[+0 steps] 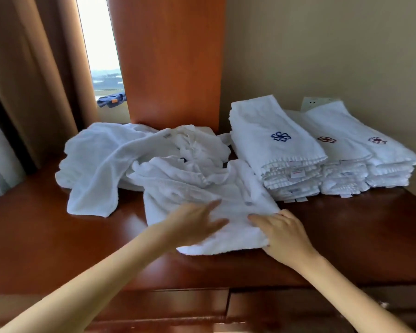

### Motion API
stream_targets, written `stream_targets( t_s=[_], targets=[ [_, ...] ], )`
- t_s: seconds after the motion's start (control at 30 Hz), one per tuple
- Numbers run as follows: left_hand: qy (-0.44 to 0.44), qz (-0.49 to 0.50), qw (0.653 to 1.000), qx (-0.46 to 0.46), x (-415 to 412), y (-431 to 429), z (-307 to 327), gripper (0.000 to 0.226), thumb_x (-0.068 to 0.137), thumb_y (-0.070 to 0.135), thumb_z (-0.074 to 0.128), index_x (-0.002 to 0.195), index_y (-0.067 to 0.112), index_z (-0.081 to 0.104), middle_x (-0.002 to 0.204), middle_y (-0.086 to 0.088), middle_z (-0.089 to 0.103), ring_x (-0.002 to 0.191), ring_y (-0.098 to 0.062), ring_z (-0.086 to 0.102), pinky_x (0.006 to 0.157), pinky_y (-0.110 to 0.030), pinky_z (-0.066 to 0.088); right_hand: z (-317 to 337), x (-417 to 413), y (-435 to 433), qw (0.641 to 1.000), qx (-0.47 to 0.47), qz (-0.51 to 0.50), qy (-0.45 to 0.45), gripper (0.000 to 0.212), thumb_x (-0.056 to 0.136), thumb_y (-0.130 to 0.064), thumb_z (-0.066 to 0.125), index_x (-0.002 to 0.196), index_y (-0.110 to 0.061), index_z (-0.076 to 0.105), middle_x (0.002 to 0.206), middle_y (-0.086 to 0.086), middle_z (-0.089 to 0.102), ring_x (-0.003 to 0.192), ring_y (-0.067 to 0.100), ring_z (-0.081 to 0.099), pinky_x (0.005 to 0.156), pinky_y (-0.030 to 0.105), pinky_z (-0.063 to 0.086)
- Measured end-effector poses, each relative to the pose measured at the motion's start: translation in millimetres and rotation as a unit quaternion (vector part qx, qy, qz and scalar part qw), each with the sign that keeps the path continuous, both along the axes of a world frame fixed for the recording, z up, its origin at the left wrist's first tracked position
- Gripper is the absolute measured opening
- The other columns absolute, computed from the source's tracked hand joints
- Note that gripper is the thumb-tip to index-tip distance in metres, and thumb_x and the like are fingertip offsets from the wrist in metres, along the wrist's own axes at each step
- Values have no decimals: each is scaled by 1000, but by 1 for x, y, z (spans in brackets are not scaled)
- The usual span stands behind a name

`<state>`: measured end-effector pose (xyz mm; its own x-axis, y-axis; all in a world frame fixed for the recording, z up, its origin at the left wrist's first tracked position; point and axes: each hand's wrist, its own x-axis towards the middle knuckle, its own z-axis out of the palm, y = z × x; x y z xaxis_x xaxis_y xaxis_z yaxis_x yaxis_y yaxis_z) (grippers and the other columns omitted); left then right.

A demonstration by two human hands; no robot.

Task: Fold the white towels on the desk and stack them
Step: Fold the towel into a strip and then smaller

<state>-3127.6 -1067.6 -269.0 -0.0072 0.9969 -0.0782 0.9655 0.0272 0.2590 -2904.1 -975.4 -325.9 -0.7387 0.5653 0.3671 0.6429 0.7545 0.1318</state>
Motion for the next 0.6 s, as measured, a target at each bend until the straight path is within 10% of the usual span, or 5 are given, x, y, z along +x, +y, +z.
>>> stream_targets(
  t_s=[0.23, 0.37, 0.43, 0.5, 0.6],
  targets=[
    [161, 51, 983, 71, -42, 73, -2, 86, 87, 73, 34, 154, 31, 2, 162, -5, 5, 149, -23, -1, 116, -53, -2, 9, 32, 2, 987, -43, -155, -16, 49, 91, -45, 48, 139, -34, 47, 117, -13, 66, 103, 11, 62, 87, 24, 37],
    [198, 129, 969, 66, -94, 101, 2, 89, 86, 74, 36, 150, 39, -15, 159, -9, -22, 146, -31, -18, 105, -73, -8, 15, 34, 3, 994, 1, -110, -24, 63, 38, -24, 92, 99, -21, 76, 94, -1, 68, 83, 20, 69, 76, 32, 54],
    [204, 172, 963, 30, -118, 114, 6, 85, 87, 74, 32, 147, 42, -19, 158, -14, -23, 145, -39, -16, 104, -74, 1, 16, 30, 5, 997, 2, -70, -25, 72, 41, -21, 90, 111, -18, 71, 122, 9, 63, 112, 26, 63, 97, 38, 48],
    [197, 151, 968, 25, -133, 129, 10, 77, 89, 73, 30, 149, 47, -11, 161, -16, -3, 146, -41, 6, 109, -67, 20, 13, 19, 8, 998, -42, -19, -45, 90, 66, -12, 76, 147, -20, 39, 159, 7, 22, 147, 22, 20, 122, 33, 9],
    [135, 87, 984, 78, -149, 148, 21, 62, 93, 65, 33, 150, 44, 17, 153, -5, 36, 136, -30, 38, 107, -47, 35, 15, -18, 24, 989, -132, 35, -52, 107, 83, -20, 60, 145, -43, -24, 152, -13, -37, 138, 4, -37, 110, 23, -24]
  ],
)
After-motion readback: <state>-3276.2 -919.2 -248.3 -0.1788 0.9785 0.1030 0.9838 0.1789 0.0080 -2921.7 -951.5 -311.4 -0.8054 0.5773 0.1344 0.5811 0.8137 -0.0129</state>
